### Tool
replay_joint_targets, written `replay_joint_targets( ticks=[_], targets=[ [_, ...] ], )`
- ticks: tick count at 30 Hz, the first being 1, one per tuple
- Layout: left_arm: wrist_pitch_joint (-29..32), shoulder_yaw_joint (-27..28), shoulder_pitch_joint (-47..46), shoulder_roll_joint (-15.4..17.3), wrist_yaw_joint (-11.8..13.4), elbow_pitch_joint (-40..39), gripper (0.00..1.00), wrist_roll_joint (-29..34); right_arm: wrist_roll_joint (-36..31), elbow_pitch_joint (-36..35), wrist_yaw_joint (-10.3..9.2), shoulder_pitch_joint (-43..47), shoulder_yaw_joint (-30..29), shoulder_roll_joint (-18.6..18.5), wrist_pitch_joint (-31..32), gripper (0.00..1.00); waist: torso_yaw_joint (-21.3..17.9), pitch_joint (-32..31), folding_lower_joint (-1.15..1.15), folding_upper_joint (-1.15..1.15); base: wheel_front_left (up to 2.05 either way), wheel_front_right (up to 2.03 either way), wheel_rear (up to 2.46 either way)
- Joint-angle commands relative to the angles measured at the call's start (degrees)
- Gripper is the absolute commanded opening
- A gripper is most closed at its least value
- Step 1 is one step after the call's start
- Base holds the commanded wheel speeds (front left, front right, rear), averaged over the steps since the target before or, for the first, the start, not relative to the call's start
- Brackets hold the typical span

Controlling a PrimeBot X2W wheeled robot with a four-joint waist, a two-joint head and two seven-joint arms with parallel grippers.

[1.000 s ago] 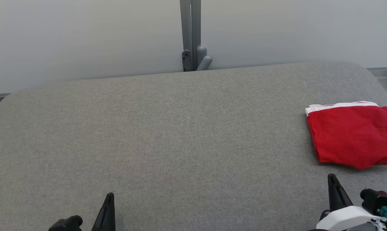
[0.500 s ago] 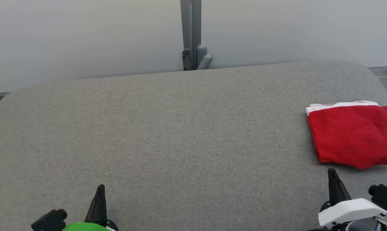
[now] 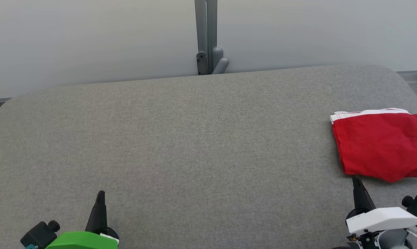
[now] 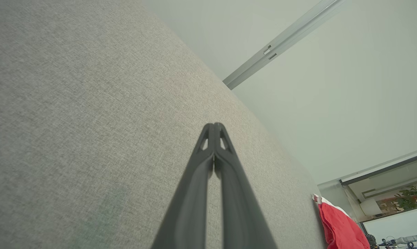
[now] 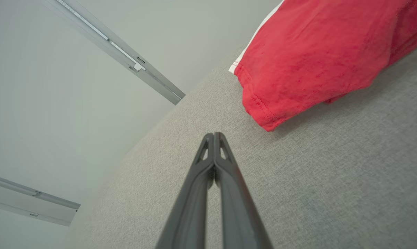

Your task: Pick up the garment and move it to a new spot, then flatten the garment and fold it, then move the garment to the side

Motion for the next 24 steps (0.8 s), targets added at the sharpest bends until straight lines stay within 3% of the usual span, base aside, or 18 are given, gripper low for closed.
replay_joint_targets(
  ticks=[1,24],
  targets=[
    [0.4,0.5,-1.53,0.55,-0.22,-0.74,0.0,-1.92,2.45,-0.93,-0.01,-1.48,0.08,-0.39,0.51,0.0,0.01,0.03,0.0,0.0,0.0,0.0,0.0],
    [4.29,3.12,-3.84,0.67,-0.4,-1.24,0.0,-16.02,19.49,-1.45,-0.03,-3.23,0.54,-0.54,4.18,0.0,0.13,0.43,0.0,0.0,0.0,0.0,0.0]
  ],
)
